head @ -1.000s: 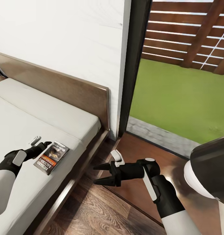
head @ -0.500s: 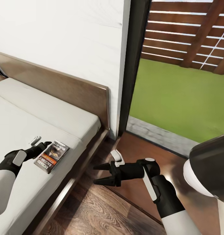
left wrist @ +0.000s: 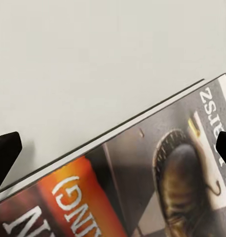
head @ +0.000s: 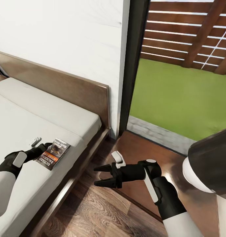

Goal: In the bedroom, move the book from the bed onto either nightstand, and place the two sandals side by side next to the bed.

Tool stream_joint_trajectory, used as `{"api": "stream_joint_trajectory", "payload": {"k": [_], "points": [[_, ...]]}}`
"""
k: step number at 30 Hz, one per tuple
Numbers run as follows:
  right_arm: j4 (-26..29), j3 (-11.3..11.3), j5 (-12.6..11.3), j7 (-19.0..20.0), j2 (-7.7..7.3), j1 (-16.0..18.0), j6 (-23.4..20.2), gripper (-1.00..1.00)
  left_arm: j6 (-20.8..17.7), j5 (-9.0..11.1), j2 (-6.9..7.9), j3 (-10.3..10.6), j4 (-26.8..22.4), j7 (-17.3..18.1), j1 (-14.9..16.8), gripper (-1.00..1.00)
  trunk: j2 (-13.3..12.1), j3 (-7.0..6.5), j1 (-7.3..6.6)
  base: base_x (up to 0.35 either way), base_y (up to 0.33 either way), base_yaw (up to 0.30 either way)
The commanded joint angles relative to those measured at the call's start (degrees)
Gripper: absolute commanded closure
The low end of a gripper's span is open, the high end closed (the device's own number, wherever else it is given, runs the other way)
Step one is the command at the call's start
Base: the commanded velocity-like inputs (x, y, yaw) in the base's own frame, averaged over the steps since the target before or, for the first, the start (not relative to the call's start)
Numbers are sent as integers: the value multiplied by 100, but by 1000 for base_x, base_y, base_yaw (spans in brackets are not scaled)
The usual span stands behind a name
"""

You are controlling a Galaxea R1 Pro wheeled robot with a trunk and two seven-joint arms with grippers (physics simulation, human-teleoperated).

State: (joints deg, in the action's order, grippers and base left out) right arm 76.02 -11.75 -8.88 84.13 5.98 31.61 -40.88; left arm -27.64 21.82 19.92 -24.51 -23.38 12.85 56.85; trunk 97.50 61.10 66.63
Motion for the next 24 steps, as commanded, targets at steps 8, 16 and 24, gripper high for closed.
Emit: {"api": "stream_joint_trajectory", "payload": {"k": [8, 16, 24], "points": [[1, -2, -23, 7, 1, 3, -60, -100, -57, 8, -5, -32, 0, 7, 2, -100, 2, 4, 0, 0, 0, 0], [-1, -2, -20, 7, 0, 3, -60, -100, -56, 8, -5, -30, 0, 5, 2, -100, 2, 4, 0, 0, 0, 0], [-1, -2, -22, 7, 1, 3, -60, -100, -50, 8, -7, -32, 0, 1, 2, -100, 2, 4, 0, -57, 0, 0]]}}
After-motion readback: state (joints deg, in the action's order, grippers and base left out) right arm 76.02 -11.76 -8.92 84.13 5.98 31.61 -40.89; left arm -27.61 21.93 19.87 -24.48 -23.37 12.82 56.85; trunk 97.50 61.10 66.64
